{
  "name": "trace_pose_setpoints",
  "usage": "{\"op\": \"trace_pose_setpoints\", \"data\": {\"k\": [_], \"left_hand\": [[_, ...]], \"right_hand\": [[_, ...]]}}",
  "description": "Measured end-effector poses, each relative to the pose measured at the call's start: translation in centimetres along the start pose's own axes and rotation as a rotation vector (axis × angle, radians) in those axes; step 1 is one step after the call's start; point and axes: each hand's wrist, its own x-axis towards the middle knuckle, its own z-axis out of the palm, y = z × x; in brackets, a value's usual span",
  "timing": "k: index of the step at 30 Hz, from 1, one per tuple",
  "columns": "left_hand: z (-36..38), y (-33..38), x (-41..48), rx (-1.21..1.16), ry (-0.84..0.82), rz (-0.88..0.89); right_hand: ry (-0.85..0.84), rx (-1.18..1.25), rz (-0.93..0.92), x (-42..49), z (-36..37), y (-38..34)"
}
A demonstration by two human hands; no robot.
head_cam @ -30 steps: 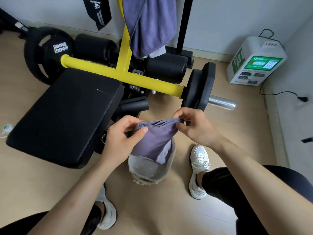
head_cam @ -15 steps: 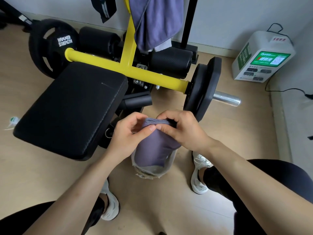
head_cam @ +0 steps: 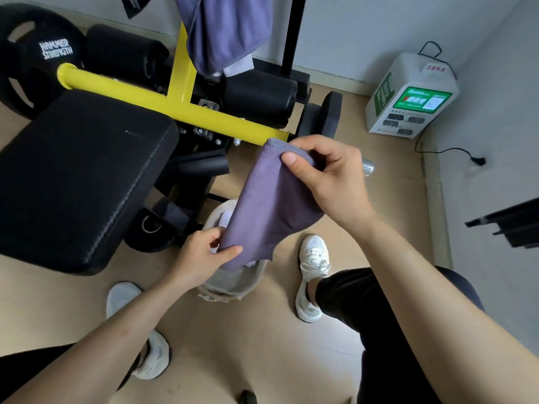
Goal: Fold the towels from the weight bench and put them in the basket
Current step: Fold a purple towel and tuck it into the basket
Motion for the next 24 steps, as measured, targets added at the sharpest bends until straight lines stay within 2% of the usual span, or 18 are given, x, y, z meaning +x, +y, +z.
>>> {"op": "trace_pose_setpoints", "data": {"k": [7, 12, 15, 18, 24], "left_hand": [[0.1, -2.5, -0.1, -0.106, 0.047, -0.137], [-1.5, -0.2, 0.2, -0.36, 0.244, -0.25], [-2.7, 1.7, 0.3, -0.42, 0.339, -0.251], [-3.2, 3.6, 0.1, -0.438, 0.353, -0.227], [-4.3, 5.7, 0.0, -0.516, 0.375, -0.232]], "right_hand": [[0.153, -0.07, 0.104, 0.8, -2.3, 2.3], [0.173, -0.11, 0.202, 1.0, -2.6, 4.7], [0.189, -0.12, 0.268, 1.1, -2.2, 6.0], [0.148, -0.148, 0.309, 1.0, -1.1, 6.8], [-0.026, -0.087, 0.258, 0.3, 2.6, 6.6]]}}
